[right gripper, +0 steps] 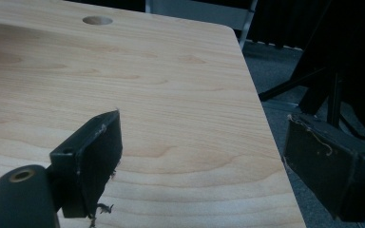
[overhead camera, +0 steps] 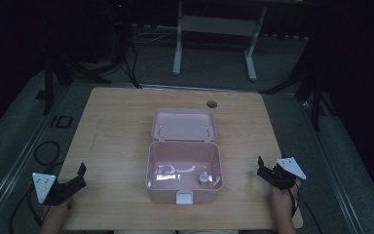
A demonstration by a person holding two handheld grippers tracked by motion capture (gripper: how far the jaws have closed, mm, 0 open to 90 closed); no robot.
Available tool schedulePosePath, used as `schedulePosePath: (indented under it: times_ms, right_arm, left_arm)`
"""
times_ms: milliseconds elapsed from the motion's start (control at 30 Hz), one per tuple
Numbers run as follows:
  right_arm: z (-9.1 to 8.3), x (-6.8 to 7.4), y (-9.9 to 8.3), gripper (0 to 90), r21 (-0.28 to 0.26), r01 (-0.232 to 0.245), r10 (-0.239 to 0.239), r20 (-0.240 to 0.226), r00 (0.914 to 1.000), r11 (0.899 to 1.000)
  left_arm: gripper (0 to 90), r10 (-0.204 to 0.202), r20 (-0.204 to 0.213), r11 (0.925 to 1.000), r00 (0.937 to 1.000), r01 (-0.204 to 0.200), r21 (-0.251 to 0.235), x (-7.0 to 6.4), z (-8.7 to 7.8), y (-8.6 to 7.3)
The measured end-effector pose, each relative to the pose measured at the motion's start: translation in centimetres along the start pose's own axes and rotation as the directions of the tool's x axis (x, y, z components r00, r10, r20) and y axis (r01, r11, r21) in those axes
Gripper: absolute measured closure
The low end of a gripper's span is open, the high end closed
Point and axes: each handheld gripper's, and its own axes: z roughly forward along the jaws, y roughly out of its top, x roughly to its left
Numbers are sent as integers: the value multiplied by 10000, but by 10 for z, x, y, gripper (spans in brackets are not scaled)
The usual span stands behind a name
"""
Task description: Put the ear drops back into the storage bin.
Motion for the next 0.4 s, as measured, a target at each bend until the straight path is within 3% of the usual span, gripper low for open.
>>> schedulePosePath:
  times_ms: [400]
  right_arm:
    - [2, -1, -1, 126, 255, -68, 72, -149, 9999, 9997]
  left_arm:
    - [4, 28, -21, 10000, 10000, -28, 19, 0, 0, 0]
